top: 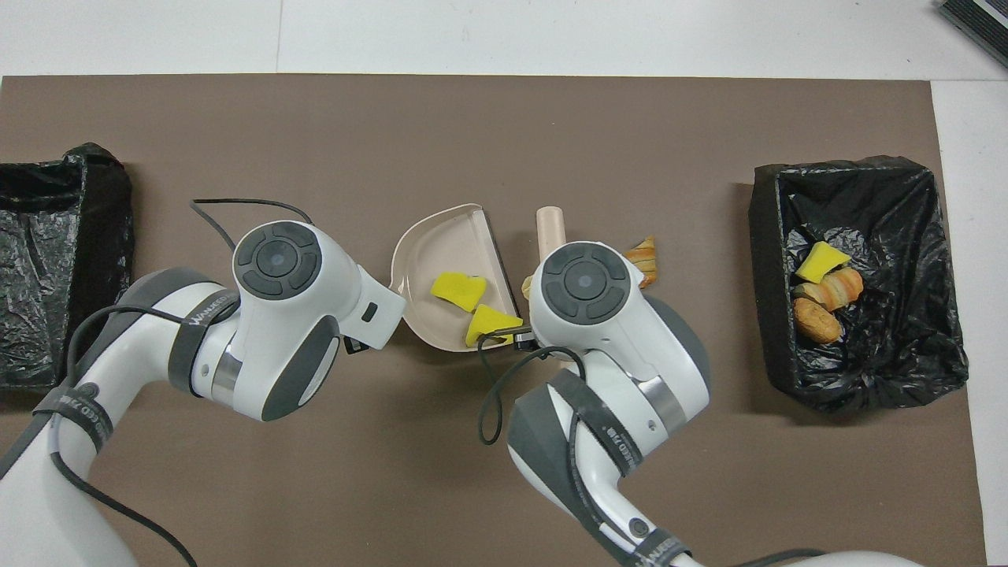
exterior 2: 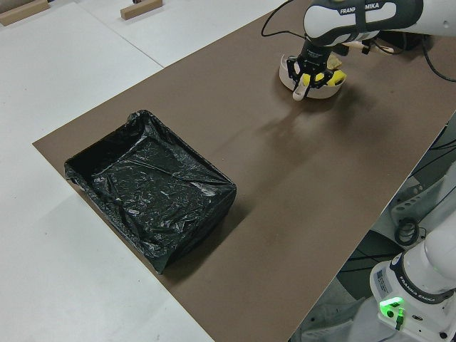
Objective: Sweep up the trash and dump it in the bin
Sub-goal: 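Sweep the sponges and bread into the dustpan with the right gripper's brush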
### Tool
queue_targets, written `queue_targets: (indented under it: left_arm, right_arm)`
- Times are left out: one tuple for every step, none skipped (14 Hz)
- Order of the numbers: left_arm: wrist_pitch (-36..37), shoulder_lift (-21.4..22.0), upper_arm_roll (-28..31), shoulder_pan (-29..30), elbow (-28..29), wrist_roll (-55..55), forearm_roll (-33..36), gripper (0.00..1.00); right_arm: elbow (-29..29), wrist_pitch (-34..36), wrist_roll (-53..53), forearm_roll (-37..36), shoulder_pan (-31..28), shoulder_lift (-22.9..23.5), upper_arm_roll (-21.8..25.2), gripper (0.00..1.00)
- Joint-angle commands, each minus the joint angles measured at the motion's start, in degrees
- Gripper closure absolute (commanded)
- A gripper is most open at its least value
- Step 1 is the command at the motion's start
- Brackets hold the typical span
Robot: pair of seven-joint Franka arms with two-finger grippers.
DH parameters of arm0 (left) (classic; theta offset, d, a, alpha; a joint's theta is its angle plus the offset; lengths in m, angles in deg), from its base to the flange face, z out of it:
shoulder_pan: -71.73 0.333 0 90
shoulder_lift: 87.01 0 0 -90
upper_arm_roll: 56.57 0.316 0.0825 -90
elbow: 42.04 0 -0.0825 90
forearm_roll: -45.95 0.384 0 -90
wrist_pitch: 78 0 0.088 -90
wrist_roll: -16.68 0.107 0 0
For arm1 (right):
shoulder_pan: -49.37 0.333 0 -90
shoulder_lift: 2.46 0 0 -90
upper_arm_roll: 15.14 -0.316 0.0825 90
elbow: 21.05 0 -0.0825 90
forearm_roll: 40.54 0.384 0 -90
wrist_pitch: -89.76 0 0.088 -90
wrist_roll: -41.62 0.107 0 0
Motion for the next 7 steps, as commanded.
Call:
queue_targets:
  left_arm:
    - [2.23, 0.12, 0.67, -1.21, -1.03, -1.85, 1.25, 1.00]
    - [2.14, 0.12, 0.67, -1.21, -1.03, -2.21, 1.25, 1.00]
    - [2.05, 0.12, 0.67, -1.47, -1.21, -2.30, 1.25, 1.00]
    - [2.31, 0.03, 0.67, -1.91, -1.73, -2.30, 1.42, 1.00]
    - [2.92, 0.03, 0.67, -2.09, -1.91, -2.38, 1.51, 1.00]
    - [3.36, 0.03, 0.67, -2.09, -1.91, -2.73, 1.60, 1.00]
    - [2.85, -0.32, 0.67, -2.53, -2.09, -3.96, 1.86, 1.00]
  right_arm:
    - [5.09, -0.10, -5.00, -0.66, -5.27, -3.95, -0.83, 1.00]
    - [6.06, -0.45, -6.31, -0.66, -7.38, -4.48, -0.92, 1.00]
    - [6.25, -0.46, -8.85, -0.66, -8.36, -4.48, -0.83, 1.00]
    - [6.68, -0.54, -10.44, -0.66, -9.15, -4.57, -0.83, 1.00]
    - [8.08, -1.67, -11.42, -0.66, -10.55, -4.83, -0.83, 1.00]
    - [9.05, -3.43, -12.03, -0.66, -10.74, -4.75, -0.83, 1.00]
    - [10.45, -4.66, -11.69, -0.66, -10.74, -4.40, -0.83, 1.00]
